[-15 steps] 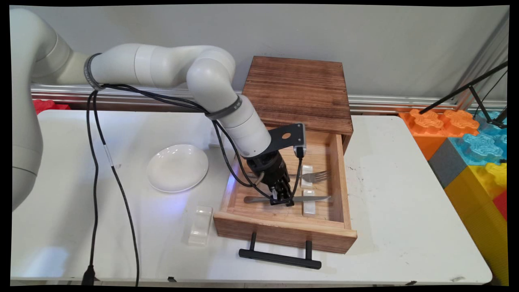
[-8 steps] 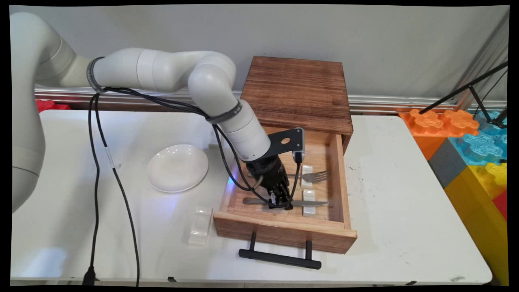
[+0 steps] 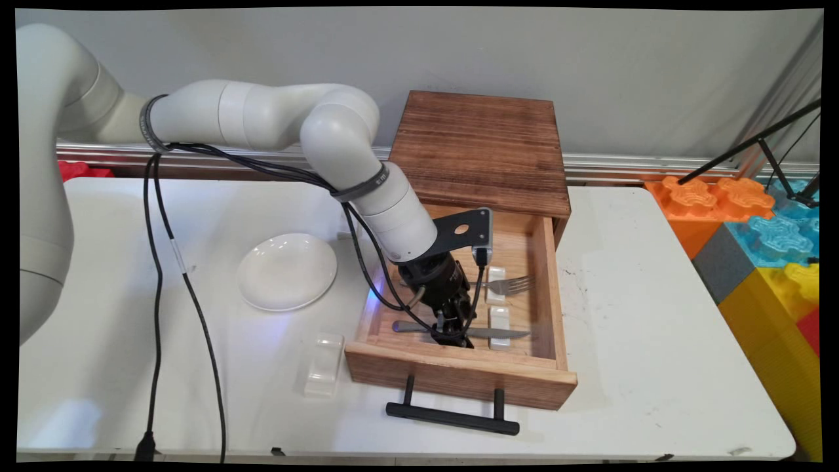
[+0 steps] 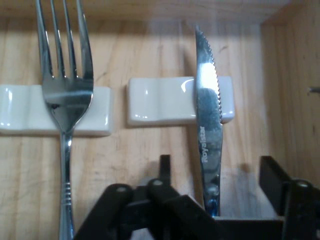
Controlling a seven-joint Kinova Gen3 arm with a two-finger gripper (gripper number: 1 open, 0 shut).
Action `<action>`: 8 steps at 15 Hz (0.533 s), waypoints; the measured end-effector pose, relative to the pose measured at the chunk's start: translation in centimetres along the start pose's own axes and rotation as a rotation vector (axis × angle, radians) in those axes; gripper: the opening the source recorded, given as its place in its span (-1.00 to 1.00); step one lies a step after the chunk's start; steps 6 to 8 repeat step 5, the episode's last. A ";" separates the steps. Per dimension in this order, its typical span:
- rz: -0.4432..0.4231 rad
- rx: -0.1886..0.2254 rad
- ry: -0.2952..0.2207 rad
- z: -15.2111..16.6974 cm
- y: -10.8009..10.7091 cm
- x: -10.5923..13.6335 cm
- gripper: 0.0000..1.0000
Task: Place the picked object into the drawer
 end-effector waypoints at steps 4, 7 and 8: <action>0.000 0.003 0.004 -0.2 0.0 0.1 1.00; 0.000 0.005 0.006 -0.3 0.0 0.1 1.00; 0.000 0.005 0.006 -0.3 0.0 0.1 1.00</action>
